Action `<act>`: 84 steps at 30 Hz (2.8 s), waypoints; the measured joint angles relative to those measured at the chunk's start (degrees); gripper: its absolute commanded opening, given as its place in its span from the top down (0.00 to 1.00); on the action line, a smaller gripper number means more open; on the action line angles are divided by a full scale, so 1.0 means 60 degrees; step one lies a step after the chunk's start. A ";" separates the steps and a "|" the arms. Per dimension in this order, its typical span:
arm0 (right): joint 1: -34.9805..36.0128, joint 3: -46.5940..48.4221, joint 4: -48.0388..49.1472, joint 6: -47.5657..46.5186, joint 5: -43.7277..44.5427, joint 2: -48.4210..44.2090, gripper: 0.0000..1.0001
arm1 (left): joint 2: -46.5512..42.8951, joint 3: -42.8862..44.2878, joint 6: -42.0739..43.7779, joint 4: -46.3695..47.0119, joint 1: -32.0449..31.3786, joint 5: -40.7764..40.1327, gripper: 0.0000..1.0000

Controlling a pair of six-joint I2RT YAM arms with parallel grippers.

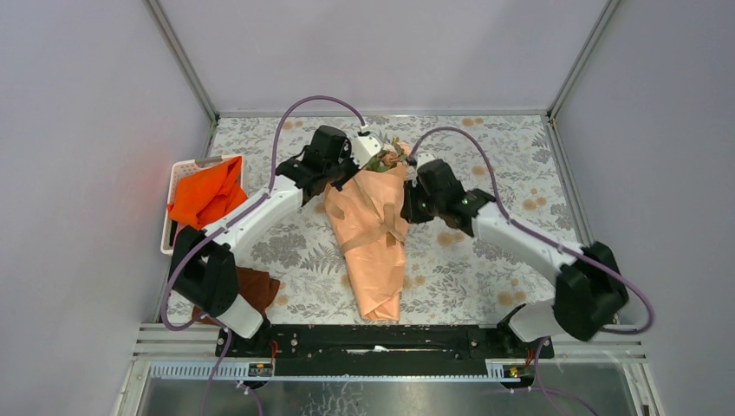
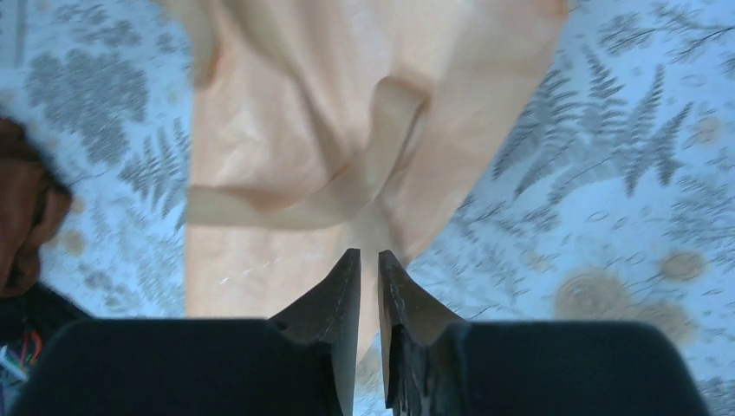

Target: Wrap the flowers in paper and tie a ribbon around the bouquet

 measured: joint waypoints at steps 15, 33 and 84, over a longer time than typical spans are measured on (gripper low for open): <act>0.2328 -0.2127 0.1111 0.1898 0.1942 0.0168 0.71 | 0.0306 0.0000 -0.0113 0.0160 -0.0004 0.0328 1.00; 0.2346 -0.1104 0.1202 0.1985 0.3089 0.1443 0.55 | 0.0302 -0.0004 -0.0149 0.0160 -0.0004 0.0495 1.00; 0.2652 -0.0663 -0.0688 0.1392 0.2266 0.0648 1.00 | 0.0302 -0.0029 -0.0204 0.0120 0.0076 0.0339 1.00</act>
